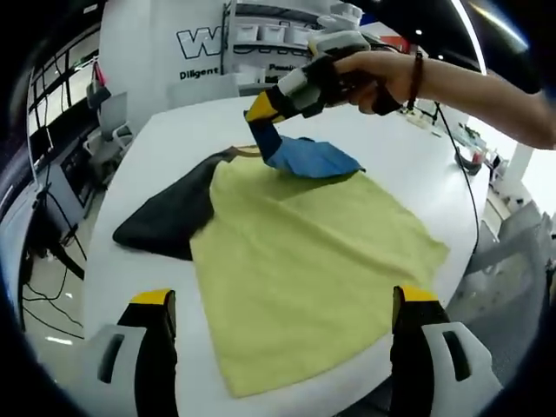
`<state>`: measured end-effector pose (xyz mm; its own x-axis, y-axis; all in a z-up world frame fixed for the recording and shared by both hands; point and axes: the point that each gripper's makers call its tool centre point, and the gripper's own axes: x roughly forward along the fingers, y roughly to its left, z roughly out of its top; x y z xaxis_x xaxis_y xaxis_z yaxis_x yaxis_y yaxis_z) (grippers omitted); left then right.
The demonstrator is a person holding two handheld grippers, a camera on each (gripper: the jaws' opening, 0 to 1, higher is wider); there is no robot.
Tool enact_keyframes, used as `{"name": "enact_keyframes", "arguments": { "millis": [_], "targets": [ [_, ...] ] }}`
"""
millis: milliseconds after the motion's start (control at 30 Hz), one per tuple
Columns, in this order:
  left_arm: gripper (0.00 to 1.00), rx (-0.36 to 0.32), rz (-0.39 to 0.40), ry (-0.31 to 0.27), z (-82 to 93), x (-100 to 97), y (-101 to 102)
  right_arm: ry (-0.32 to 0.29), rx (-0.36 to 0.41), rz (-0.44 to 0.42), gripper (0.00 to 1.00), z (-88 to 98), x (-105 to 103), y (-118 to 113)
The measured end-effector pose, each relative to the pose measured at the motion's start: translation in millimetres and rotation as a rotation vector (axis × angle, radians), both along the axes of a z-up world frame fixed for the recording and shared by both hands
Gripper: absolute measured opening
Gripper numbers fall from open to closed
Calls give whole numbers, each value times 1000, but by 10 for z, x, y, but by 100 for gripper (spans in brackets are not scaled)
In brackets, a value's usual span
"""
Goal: Fold the garment on the visible template until the final outline fits inside the template.
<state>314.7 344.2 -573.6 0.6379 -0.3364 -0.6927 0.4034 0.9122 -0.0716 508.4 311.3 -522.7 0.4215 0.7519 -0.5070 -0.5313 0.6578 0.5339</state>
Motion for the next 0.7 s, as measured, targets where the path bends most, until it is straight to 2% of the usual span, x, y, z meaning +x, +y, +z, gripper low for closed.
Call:
{"name": "enact_keyframes", "arguments": {
  "millis": [200,367,500,700],
  "targets": [
    [99,-5,3,-2,-1,13,18,-75,12,78,0,20,-42,183],
    [99,-7,10,0,-8,9,39,-94,13,134,10,-7,-104,267],
    [99,-12,19,0,-5,9,49,-102,44,153,28,72,-143,302],
    [99,-17,38,-11,27,29,65,-149,0,141,47,130,-72,131]
  ]
}}
